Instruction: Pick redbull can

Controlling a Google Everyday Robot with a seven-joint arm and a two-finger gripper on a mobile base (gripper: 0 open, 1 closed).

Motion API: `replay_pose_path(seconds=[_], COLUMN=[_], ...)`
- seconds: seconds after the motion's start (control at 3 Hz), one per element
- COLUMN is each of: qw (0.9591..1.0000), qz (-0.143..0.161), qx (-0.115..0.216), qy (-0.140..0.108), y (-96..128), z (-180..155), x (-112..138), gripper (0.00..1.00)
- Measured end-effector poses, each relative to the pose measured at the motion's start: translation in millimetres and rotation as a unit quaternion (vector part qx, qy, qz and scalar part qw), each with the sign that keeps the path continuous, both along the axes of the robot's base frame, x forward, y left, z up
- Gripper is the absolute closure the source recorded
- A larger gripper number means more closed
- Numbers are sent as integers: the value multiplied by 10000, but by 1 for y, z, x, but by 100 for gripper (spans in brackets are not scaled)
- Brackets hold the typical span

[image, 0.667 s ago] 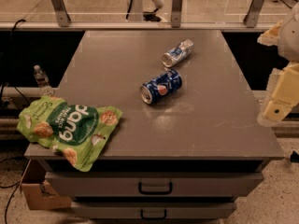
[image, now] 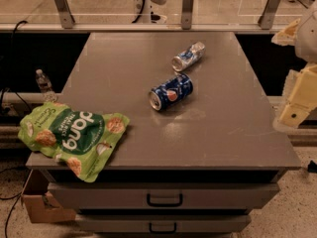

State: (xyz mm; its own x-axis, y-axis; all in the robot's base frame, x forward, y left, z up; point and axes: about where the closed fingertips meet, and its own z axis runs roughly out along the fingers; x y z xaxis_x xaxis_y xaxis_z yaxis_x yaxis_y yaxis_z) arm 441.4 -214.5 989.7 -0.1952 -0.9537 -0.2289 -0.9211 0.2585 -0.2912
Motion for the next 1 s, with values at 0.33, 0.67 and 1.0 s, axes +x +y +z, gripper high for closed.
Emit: replay_pose_path(seconds=[0.33, 0.67, 1.0], qw=[9987, 9887, 9733], qz=[478, 1420, 2099], qx=[-113, -454, -904], qy=[-103, -142, -225], y=[-3, -1, 2], z=[3, 1, -9], x=[26, 65, 103], gripper=[0, 0, 0])
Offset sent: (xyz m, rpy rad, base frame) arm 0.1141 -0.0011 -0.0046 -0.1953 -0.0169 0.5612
